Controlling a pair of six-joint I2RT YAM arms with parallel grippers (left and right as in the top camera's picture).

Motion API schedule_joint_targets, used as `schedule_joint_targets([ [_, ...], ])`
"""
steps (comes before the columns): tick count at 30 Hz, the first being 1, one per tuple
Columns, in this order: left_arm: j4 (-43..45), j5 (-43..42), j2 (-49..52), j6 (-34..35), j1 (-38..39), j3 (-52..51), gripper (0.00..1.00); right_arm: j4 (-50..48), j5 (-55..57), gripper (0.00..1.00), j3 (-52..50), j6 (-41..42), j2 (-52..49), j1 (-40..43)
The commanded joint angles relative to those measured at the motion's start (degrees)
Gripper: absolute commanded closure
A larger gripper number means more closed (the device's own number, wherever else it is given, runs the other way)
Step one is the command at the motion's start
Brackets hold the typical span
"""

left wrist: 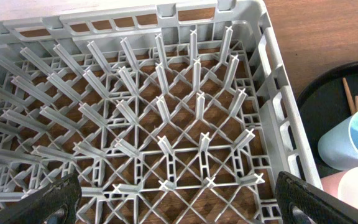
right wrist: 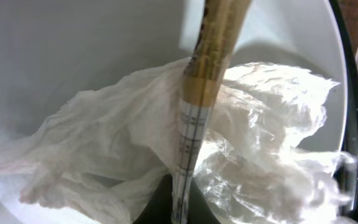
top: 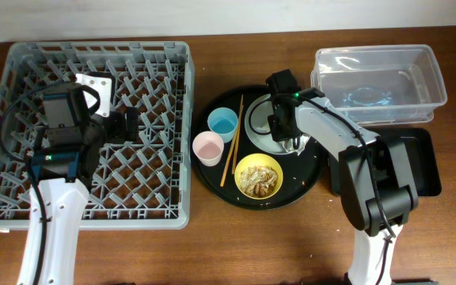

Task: Sort waste into correct bins and load items into the dishwasher rack
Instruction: 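Grasp tissue and wrapper from the plate with right gripper, drop into clear bin, then grasp the yellow bowl with the right gripper and carry it right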

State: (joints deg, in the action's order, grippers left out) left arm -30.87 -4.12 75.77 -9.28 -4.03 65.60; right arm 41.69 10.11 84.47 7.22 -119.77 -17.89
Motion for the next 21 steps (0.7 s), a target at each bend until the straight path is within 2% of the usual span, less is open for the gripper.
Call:
schedule_joint_targets([
  [1, -0.09, -0.63, 0.31, -0.7, 0.11, 0.92, 0.01, 1.9, 0.85, 0.96, 2.86, -1.68, 1.25, -0.48],
  [3, -0.09, -0.63, 0.31, -0.7, 0.11, 0.92, 0.01, 8.17, -0.22, 0.96, 11.41, -1.66, 4.39, -0.48],
  [6, -0.09, -0.63, 0.31, -0.7, 0.11, 0.92, 0.01, 21.94, -1.05, 0.96, 35.04, -1.64, 6.86, 1.36],
  [7, -0.09, -0.63, 0.31, -0.7, 0.11, 0.92, 0.01, 23.08, -1.03, 0.96, 39.71, -1.64, 6.86, 3.28],
  [8, -0.09, -0.63, 0.31, -0.7, 0.11, 0.92, 0.01, 22.82, -0.66, 0.96, 42.32, -0.44, 6.86, 6.56],
  [12, -0.09, -0.63, 0.31, -0.7, 0.11, 0.92, 0.01, 21.0, -0.76, 0.96, 42.18, 4.04, 3.48, 21.66],
  [15, -0.09, -0.63, 0.31, -0.7, 0.11, 0.92, 0.01, 20.72, -5.2, 0.94, 42.18, 4.02, -3.69, 26.29],
  [16, -0.09, -0.63, 0.31, -0.7, 0.11, 0.92, 0.01, 20.76, -6.8, 0.63, 42.18, 4.02, -6.27, 26.38],
  [17, -0.09, -0.63, 0.31, -0.7, 0.11, 0.92, 0.01, 21.18, -7.74, 0.52, 42.18, 4.02, -7.21, 26.25],
  [19, -0.09, -0.63, 0.31, -0.7, 0.11, 0.92, 0.01, 21.51, -8.22, 0.17, 42.25, 4.02, -7.13, 26.21],
  [20, -0.09, -0.63, 0.31, -0.7, 0.11, 0.92, 0.01, 21.7, -8.22, 0.12, 42.25, 4.0, -6.08, 26.34],
  [21, -0.09, -0.63, 0.31, -0.7, 0.11, 0.92, 0.01, 22.21, -8.28, 0.11, 42.25, 4.0, -4.35, 26.43],
])
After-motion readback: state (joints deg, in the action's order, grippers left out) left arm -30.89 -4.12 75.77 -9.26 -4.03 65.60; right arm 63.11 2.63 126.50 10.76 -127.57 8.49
